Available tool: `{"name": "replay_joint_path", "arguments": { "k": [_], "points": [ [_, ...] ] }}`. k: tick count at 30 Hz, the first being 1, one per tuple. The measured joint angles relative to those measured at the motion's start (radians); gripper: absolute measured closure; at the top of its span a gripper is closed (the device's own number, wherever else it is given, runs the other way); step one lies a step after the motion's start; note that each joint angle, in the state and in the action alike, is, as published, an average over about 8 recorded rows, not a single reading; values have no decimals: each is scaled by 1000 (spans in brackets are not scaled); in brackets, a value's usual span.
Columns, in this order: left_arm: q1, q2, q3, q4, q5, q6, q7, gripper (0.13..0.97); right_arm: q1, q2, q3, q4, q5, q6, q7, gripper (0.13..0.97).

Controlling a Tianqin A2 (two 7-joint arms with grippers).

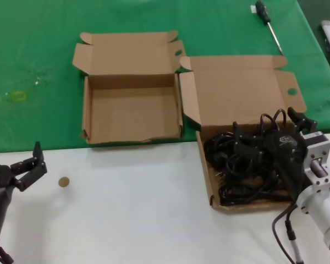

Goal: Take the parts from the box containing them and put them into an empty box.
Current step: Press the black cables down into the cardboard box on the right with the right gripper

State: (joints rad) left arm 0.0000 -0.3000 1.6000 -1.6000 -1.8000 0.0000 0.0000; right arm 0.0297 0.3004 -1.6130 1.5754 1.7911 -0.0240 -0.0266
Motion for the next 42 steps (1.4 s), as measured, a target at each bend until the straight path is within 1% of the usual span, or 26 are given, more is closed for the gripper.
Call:
{"name": "replay_joint_path", "arguments": {
  "k": [5,13,14,18,22,26,34,35,38,42],
  "points": [
    [0,0,0,0,0,0,0,155,0,0,0,0,0,0,0,129],
    [0,0,0,0,0,0,0,250,7,-2,5,-9,-5,-9,-8,129],
    [0,0,0,0,0,0,0,250,8,-2,6,-11,-6,-11,-10,129],
    [0,0,0,0,0,0,0,333,11,3,8,-16,-8,-15,-13,129],
    [0,0,0,0,0,0,0,416,12,29,-9,-23,-5,-4,-10,129],
    [0,0,0,0,0,0,0,416,14,79,-47,-31,7,17,-1,129],
    [0,0,0,0,0,0,0,640,31,208,-129,-43,45,33,23,129],
    [0,0,0,0,0,0,0,640,35,225,-135,-44,48,29,27,129],
    [0,0,0,0,0,0,0,705,48,267,-139,-50,50,3,30,129],
    [0,0,0,0,0,0,0,792,62,307,-118,-61,44,-63,11,129]
  ]
}}
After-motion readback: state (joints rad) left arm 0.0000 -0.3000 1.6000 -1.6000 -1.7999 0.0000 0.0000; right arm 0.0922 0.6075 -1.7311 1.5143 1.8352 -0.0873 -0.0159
